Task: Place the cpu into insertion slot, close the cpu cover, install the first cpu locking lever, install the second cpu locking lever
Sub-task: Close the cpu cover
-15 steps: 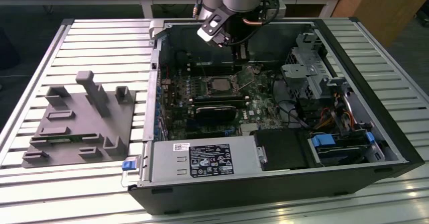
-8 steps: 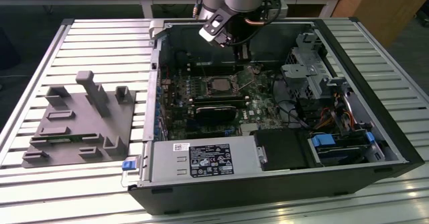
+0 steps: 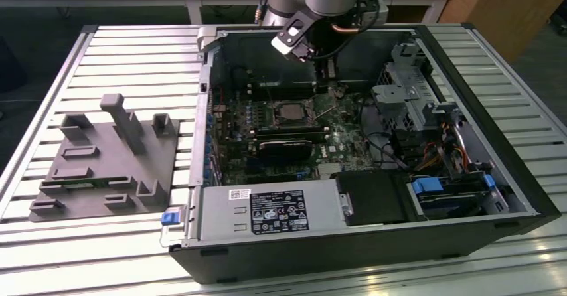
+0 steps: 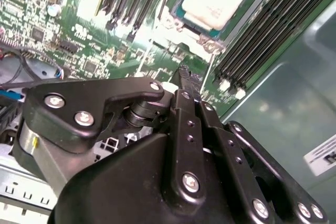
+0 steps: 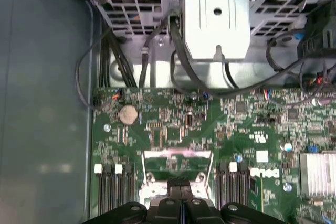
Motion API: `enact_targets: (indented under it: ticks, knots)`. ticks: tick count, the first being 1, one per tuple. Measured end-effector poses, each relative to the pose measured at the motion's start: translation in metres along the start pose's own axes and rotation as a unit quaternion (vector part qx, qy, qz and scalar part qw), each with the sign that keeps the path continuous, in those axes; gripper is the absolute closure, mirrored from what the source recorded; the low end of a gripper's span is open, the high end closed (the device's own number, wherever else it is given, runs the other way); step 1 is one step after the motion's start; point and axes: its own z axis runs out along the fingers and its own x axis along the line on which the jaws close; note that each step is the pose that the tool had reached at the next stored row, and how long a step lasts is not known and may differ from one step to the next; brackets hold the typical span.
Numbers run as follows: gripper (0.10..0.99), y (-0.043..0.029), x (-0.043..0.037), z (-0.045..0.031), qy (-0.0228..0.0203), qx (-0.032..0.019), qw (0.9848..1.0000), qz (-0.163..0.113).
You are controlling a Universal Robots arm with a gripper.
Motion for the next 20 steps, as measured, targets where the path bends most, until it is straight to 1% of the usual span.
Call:
enact_targets:
  ticks: [9,20]
  knots:
    - [0.98,0.0164,0.0004,0.0015,0.0001,-0.0001,1.0,0.0]
    - [0.98,0.0335,0.0009,0.003,0.0001,0.0,1.0,0.0]
